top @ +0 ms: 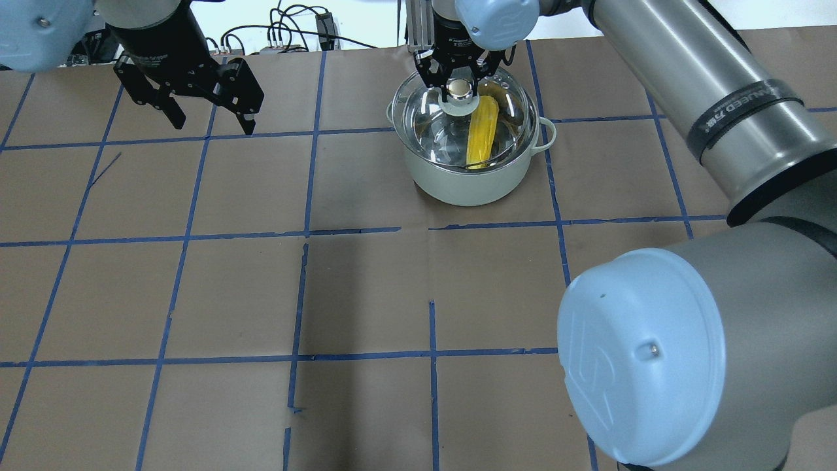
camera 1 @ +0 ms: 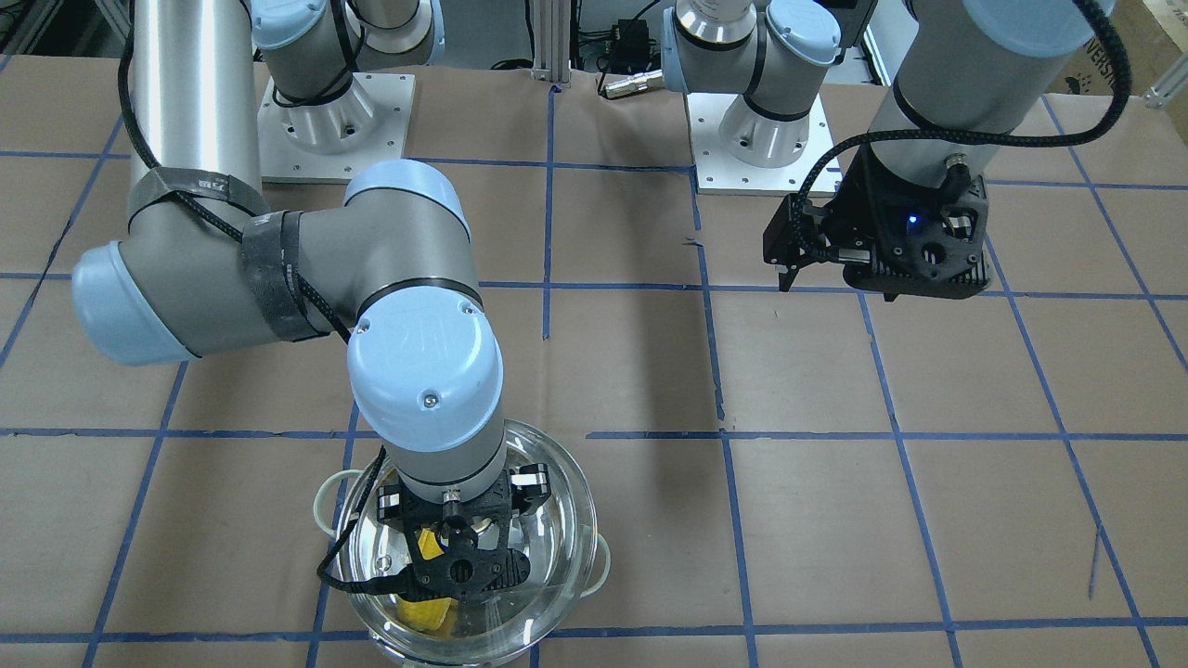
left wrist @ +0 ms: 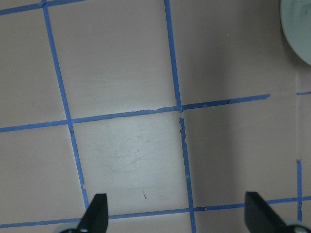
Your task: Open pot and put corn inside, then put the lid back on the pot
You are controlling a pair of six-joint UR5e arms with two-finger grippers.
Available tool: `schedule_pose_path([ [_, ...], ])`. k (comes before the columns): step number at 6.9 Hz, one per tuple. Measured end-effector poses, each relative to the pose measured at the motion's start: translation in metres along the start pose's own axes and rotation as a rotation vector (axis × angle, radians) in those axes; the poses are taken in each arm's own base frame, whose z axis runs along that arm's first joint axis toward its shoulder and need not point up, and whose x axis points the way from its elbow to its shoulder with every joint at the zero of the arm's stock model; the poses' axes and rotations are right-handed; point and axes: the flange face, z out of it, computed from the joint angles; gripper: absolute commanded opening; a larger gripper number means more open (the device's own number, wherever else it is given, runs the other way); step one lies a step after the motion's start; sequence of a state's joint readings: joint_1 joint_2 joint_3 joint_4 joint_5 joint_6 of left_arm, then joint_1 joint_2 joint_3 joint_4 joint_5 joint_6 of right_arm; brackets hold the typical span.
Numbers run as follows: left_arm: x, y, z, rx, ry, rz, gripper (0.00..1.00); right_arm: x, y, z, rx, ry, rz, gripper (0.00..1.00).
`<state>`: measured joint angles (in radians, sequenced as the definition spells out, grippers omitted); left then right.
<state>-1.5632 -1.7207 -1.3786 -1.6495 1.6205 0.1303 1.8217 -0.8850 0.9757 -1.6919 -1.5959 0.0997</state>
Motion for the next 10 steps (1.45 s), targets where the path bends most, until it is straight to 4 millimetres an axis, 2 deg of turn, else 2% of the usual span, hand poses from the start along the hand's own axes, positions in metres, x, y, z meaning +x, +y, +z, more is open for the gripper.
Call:
schedule_pose_path([
  [10,-0.0016,0.0019,-0.0016,0.005,-0.001,0.001,1.0,0.0049,0.0028,0.0074,-0.025,0.007,0.003,0.08],
])
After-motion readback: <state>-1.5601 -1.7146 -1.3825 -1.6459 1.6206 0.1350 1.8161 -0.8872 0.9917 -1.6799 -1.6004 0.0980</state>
